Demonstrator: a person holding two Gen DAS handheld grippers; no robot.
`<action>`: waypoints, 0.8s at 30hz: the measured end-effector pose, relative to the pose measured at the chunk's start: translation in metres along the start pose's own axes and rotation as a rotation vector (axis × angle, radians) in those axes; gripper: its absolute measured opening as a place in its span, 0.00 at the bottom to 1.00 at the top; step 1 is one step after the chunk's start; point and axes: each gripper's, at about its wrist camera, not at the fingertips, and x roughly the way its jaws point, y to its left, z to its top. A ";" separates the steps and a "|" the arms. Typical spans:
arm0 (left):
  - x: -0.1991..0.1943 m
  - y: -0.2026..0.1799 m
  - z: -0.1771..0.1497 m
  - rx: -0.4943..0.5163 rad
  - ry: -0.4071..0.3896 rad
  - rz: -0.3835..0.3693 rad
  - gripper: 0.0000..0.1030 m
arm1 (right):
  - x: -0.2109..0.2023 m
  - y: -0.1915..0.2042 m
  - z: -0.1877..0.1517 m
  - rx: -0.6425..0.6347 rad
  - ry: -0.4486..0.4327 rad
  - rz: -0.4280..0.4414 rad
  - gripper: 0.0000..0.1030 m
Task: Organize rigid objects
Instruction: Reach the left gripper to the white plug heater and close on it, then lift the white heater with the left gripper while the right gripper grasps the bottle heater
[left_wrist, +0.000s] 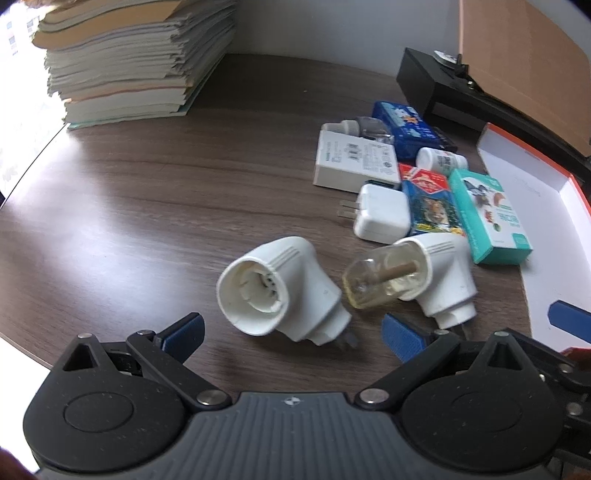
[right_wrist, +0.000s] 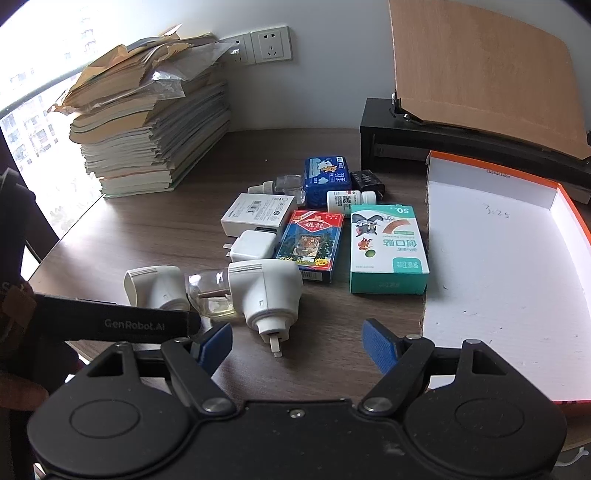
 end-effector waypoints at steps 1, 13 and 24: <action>0.002 0.001 0.001 -0.003 0.003 -0.001 1.00 | 0.001 0.000 0.000 0.001 0.003 0.001 0.88; 0.018 0.009 -0.002 0.108 -0.062 -0.047 0.99 | 0.017 0.002 -0.003 0.011 0.038 -0.002 0.88; 0.013 0.020 -0.004 0.138 -0.146 -0.101 0.77 | 0.036 0.010 -0.002 -0.035 0.033 0.032 0.88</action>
